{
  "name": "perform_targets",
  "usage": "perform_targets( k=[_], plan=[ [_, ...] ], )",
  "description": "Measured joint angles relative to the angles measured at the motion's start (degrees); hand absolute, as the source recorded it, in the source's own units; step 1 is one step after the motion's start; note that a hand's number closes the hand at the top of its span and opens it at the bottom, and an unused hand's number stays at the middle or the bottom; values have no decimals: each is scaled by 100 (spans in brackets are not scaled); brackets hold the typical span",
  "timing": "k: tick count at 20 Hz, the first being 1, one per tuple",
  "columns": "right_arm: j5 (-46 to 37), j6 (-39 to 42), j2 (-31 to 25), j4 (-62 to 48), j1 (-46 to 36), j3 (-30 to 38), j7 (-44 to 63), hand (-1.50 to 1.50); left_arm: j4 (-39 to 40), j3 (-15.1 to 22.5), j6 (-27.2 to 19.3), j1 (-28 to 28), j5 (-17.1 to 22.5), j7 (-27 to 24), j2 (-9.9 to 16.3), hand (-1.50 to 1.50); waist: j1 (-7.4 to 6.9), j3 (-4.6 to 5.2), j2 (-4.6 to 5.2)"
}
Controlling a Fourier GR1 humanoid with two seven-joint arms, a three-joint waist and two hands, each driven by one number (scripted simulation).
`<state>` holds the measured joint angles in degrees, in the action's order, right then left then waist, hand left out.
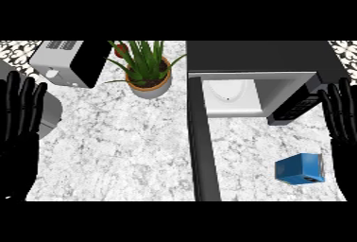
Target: Pick up the milk, place it into the microwave and close the microwave
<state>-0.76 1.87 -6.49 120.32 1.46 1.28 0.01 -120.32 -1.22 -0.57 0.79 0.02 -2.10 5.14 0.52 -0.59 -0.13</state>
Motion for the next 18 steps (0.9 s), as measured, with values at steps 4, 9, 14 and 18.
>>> perform_targets(
  k=[4,9,14,18],
  plan=[
    [311,103,-5,475,201,162,186,-150,2,163,-61,-52,-161,60,-114,-150,-20,37,4],
    [892,350,-94,1086,590,311,609,-150,-268,316,-227,-555,-108,397,-317,-150,-32,53,-4],
    [1125,469,-70,1735,1063,288,1050,-150,-740,455,-226,-1229,-46,553,-413,-150,-46,58,-4],
    [1047,455,-26,1794,1170,335,1202,-150,-1078,385,-26,-1714,196,550,-365,-150,-56,59,-2]
  ],
)
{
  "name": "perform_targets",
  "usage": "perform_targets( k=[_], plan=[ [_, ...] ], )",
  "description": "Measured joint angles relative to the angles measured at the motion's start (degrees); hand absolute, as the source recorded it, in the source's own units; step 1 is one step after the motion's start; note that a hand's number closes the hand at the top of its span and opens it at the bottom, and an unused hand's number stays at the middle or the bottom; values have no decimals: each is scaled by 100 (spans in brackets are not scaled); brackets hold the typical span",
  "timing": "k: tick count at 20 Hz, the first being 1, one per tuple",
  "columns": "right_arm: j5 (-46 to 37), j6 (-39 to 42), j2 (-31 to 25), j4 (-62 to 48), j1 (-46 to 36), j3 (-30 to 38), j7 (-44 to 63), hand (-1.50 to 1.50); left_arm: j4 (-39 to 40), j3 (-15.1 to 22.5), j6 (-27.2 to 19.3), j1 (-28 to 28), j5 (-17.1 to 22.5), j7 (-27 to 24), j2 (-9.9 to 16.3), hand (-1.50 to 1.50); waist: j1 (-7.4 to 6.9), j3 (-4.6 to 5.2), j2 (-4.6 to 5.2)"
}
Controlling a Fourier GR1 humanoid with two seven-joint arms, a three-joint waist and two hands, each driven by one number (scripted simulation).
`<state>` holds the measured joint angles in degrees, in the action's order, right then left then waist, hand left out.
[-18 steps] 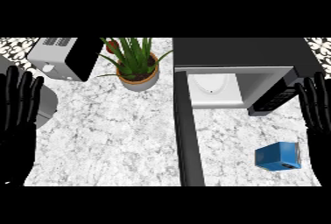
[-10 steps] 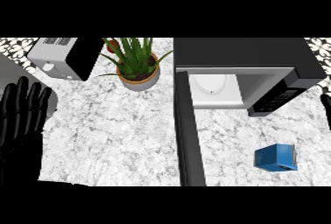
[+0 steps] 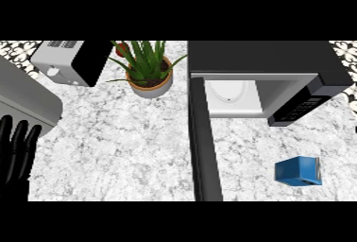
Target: Pick up the milk, place it into the microwave and close the microwave
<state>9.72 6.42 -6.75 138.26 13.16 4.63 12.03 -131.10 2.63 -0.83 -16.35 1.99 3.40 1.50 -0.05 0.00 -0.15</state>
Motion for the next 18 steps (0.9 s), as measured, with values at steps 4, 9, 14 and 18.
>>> perform_targets(
  k=[4,9,14,18],
  plan=[
    [-329,-44,166,73,323,-94,-67,-150,-121,-246,307,-524,340,-319,66,-150,-7,2,-1],
    [-244,148,205,-19,682,265,-252,-150,-513,-478,572,-962,657,-312,124,-150,-6,1,-1],
    [-239,431,311,-379,950,440,-674,-150,-665,-685,847,-1342,919,-341,105,-150,-11,-1,-1],
    [-475,452,469,-780,908,387,-938,-150,-647,-925,1093,-1556,966,-452,102,-150,-24,-1,1]
  ],
)
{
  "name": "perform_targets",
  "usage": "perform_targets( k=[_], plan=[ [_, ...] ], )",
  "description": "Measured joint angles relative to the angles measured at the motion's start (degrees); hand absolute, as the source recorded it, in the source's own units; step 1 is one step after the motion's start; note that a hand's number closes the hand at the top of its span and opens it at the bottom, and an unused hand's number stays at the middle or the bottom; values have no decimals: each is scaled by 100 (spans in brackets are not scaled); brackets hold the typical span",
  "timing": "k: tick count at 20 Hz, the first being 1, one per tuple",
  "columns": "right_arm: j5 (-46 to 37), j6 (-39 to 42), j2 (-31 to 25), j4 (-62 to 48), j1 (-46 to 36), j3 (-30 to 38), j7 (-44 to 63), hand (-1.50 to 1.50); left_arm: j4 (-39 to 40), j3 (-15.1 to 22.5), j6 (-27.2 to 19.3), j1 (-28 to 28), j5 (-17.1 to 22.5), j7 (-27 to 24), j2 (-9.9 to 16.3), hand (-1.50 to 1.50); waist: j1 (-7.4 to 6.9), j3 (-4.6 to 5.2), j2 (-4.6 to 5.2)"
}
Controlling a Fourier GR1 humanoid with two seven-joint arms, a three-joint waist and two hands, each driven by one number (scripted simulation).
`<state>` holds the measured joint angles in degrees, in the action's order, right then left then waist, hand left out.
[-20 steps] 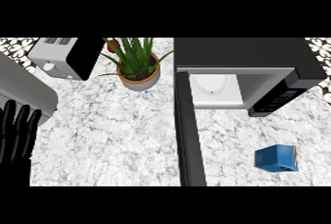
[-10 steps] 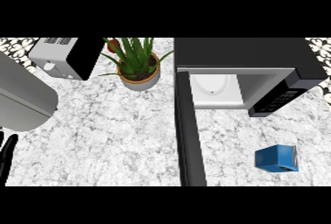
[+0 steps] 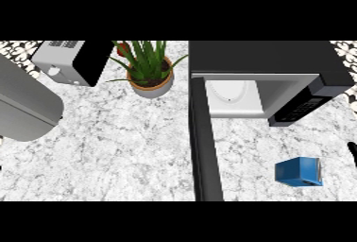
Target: Pick up the milk, place it into the microwave and close the microwave
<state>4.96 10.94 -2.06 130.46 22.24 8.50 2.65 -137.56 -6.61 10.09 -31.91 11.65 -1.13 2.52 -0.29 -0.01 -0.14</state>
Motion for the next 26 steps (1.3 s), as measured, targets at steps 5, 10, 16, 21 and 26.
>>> perform_targets(
  k=[5,10,16,21,26],
  plan=[
    [-38,72,86,-640,109,255,-485,-150,-2,-117,221,-233,44,-96,-112,-150,-2,-1,0],
    [-246,53,80,-1598,-40,517,-1137,-150,43,-404,468,-306,198,-127,-57,-150,-11,-2,2],
    [-408,41,19,-2531,-159,811,-1759,-150,66,-488,539,-382,271,-156,-114,-150,-14,-2,4],
    [-407,203,-160,-3470,-321,1069,-2386,-150,79,-647,684,-419,354,-189,-154,-150,-13,-3,5],
    [-480,387,-340,-4402,-531,1201,-3034,-150,83,-632,699,-365,374,-154,-203,-150,-13,-3,7]
  ],
)
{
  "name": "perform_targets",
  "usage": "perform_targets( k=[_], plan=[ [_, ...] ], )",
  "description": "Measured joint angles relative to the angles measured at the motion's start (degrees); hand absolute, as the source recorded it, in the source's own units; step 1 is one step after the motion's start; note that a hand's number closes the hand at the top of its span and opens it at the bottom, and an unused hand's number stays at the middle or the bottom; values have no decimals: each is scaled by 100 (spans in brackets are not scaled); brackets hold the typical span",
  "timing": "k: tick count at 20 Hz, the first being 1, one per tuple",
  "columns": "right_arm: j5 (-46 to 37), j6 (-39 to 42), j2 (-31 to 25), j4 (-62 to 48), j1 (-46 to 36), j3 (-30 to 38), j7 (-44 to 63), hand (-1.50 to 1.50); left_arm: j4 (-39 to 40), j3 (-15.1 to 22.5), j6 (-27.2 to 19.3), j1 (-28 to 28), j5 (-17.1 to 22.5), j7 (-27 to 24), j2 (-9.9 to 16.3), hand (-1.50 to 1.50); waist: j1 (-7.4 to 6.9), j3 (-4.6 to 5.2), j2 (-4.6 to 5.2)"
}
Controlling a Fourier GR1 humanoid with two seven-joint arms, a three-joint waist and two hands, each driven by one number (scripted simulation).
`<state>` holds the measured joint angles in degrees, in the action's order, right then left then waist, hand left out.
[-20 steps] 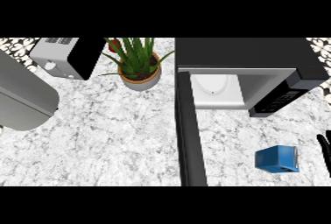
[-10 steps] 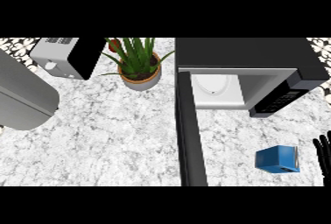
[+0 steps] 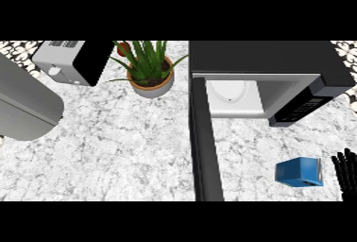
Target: Pick up the milk, place it into the microwave and close the microwave
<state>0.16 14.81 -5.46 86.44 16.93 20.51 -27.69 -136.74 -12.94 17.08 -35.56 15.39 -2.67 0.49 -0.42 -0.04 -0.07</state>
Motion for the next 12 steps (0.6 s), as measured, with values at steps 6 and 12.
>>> perform_targets(
  k=[6,12],
  plan=[
    [-203,-51,-119,-917,-381,51,-547,-150,-4,-129,235,-271,113,-111,-14,-150,-24,-1,-2],
    [-444,-273,-249,-1944,-804,137,-1172,-150,17,-250,308,-331,171,-152,-3,-150,-28,-2,1]
  ],
)
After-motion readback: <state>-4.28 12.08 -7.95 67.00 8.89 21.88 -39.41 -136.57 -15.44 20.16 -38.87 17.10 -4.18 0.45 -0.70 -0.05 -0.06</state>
